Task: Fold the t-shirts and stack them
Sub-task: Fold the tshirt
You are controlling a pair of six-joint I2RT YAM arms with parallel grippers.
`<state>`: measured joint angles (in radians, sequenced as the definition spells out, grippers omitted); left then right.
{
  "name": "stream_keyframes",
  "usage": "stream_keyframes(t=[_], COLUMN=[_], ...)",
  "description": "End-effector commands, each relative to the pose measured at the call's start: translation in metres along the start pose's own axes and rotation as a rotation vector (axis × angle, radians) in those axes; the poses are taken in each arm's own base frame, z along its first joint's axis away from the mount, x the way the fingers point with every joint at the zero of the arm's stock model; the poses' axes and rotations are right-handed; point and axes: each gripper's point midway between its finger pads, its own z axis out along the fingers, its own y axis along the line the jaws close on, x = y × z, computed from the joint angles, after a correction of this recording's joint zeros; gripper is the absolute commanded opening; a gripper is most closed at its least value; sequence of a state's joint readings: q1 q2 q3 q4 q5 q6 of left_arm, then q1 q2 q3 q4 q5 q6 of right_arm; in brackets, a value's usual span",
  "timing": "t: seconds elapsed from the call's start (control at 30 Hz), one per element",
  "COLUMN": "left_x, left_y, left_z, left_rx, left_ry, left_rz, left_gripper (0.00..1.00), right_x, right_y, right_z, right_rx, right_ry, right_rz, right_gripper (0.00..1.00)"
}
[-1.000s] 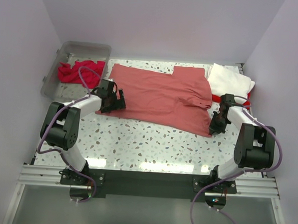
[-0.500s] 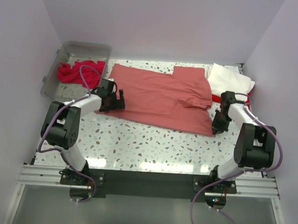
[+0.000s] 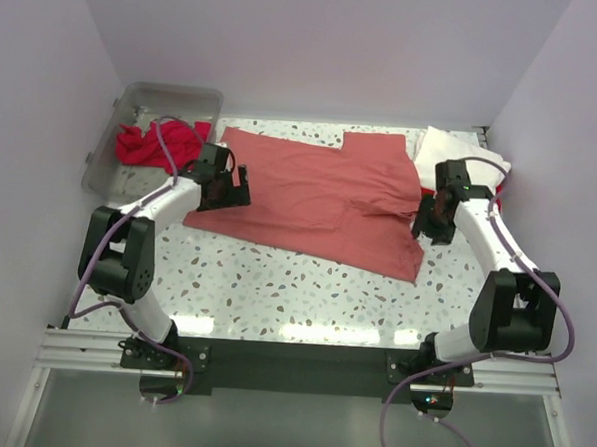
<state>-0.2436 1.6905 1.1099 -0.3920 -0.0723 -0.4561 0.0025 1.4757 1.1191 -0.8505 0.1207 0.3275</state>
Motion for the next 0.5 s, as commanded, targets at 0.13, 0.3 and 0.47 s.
stream_keyframes(t=[0.13,0.3,0.47], left_x=[-0.021,0.006,0.034], left_y=[-0.04,-0.044,-0.036], left_z=[0.004,0.028,0.042], left_rx=[0.09,0.096,0.09], left_ry=[-0.029,0.034,0.091], left_rz=[-0.018,-0.032,-0.029], left_gripper=[1.0,1.0,1.0], right_x=[0.006,0.015,0.047], right_y=[0.094,0.111,0.102], right_z=[0.0,0.025,0.059], right_rx=[-0.332,-0.389,-0.32], right_ry=[0.001,0.063,0.211], right_rz=[0.009,-0.012,-0.008], right_gripper=[0.51,0.51,0.5])
